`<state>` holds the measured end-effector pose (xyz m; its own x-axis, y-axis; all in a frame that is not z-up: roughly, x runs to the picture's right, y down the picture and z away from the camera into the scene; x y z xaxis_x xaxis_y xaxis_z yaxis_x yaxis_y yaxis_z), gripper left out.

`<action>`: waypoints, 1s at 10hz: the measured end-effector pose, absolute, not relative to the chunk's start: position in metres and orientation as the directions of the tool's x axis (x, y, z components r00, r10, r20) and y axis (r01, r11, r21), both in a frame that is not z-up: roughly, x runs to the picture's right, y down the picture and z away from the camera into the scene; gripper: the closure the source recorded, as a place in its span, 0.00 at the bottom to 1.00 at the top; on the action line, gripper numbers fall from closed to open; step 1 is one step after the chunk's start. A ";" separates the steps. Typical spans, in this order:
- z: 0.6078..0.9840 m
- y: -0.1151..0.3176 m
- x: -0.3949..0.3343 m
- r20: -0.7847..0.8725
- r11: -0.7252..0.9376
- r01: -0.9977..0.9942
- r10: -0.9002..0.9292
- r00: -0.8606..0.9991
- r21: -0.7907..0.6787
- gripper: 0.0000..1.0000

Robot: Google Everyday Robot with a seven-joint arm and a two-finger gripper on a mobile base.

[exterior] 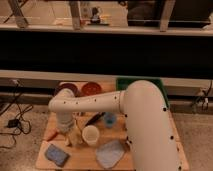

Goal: Place banana in plastic cup

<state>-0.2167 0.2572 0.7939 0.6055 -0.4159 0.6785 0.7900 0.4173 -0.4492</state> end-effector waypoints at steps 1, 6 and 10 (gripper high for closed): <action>0.794 0.257 -0.217 0.682 0.421 0.791 -0.415 0.603 -0.444 0.38; 0.793 0.254 -0.216 0.691 0.430 0.800 -0.422 0.587 -0.418 0.83; 0.786 0.251 -0.218 0.704 0.439 0.811 -0.427 0.567 -0.386 0.83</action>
<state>-0.2181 0.2509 0.7855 0.5668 -0.4274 0.7043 0.8111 0.4393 -0.3861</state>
